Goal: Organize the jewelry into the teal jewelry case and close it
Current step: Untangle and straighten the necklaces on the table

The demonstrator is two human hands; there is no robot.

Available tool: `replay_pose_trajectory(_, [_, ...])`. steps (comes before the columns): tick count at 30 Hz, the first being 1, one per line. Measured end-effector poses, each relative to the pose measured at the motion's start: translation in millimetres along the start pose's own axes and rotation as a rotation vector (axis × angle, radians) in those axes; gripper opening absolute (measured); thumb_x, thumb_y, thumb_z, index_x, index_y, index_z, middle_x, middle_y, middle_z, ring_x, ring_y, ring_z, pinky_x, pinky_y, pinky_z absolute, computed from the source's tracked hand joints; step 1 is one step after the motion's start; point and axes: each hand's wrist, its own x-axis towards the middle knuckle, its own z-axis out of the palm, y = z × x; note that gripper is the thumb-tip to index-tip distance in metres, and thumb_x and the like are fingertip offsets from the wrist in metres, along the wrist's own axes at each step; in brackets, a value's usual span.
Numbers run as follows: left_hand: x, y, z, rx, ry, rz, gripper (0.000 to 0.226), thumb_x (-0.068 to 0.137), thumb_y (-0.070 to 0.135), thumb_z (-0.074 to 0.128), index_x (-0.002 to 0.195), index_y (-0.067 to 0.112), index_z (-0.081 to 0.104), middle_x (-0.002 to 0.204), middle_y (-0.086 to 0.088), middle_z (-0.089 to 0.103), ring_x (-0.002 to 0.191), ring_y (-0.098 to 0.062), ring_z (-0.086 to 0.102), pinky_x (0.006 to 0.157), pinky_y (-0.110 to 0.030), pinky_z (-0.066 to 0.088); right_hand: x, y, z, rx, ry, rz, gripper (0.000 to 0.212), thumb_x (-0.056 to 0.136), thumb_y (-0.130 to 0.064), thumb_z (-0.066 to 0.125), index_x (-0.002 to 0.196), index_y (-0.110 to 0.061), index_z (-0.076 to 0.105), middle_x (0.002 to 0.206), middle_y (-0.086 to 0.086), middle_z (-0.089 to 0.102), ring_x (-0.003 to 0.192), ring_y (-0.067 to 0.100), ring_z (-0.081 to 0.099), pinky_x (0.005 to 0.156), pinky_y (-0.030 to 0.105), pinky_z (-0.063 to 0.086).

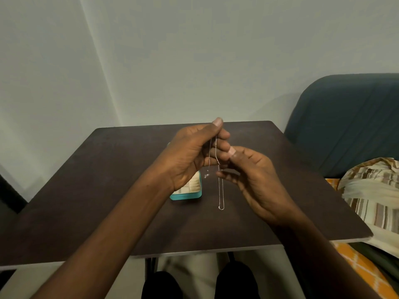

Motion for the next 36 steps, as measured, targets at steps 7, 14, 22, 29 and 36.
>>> replay_pose_trajectory(7, [-2, 2, 0, 0.093, -0.002, 0.008, 0.033, 0.094, 0.034, 0.048, 0.070, 0.013, 0.058, 0.054, 0.002, 0.057, 0.048, -0.010, 0.054, 0.051, -0.018, 0.048, 3, -2, 5, -0.051, 0.028, -0.021, 0.009, 0.087, -0.008, 0.056, 0.080, -0.008, 0.061, 0.071, 0.002, 0.067, 0.071, 0.012, 0.064, 0.072, 0.029, 0.055])
replay_pose_trajectory(14, [-1, 10, 3, 0.123, 0.009, 0.069, 0.039, 0.092, 0.040, 0.048, 0.063, 0.016, 0.059, 0.053, 0.002, 0.055, 0.056, -0.016, 0.056, 0.069, -0.031, 0.050, 3, 7, 12, -0.068, 0.132, -0.032, 0.002, 0.087, -0.007, 0.059, 0.087, -0.008, 0.059, 0.062, -0.003, 0.064, 0.062, 0.010, 0.059, 0.067, 0.031, 0.049])
replay_pose_trajectory(22, [-2, 10, 1, 0.075, 0.043, 0.041, 0.031, 0.092, 0.036, 0.051, 0.069, 0.015, 0.056, 0.051, 0.005, 0.045, 0.045, -0.008, 0.041, 0.047, -0.022, 0.044, -1, 21, 19, -0.076, 0.149, 0.026, 0.016, 0.088, -0.001, 0.055, 0.081, -0.012, 0.065, 0.063, -0.001, 0.063, 0.064, 0.009, 0.059, 0.066, 0.026, 0.052])
replay_pose_trajectory(29, [2, 5, -5, 0.033, 0.113, 0.036, 0.023, 0.093, 0.027, 0.054, 0.076, 0.011, 0.057, 0.048, 0.007, 0.040, 0.038, -0.004, 0.029, 0.037, -0.016, 0.026, -3, 25, 22, 0.109, 0.111, 0.036, 0.014, 0.089, -0.001, 0.053, 0.085, -0.008, 0.065, 0.066, 0.003, 0.061, 0.063, 0.012, 0.057, 0.063, 0.025, 0.052])
replay_pose_trajectory(36, [0, 5, -13, 0.100, 0.060, 0.002, 0.023, 0.092, 0.031, 0.054, 0.080, 0.012, 0.059, 0.053, 0.005, 0.043, 0.039, -0.004, 0.030, 0.035, -0.015, 0.023, 0, 22, 17, -0.006, 0.011, 0.046, 0.016, 0.090, -0.012, 0.053, 0.097, -0.006, 0.066, 0.086, 0.008, 0.069, 0.076, 0.012, 0.060, 0.070, 0.027, 0.050])
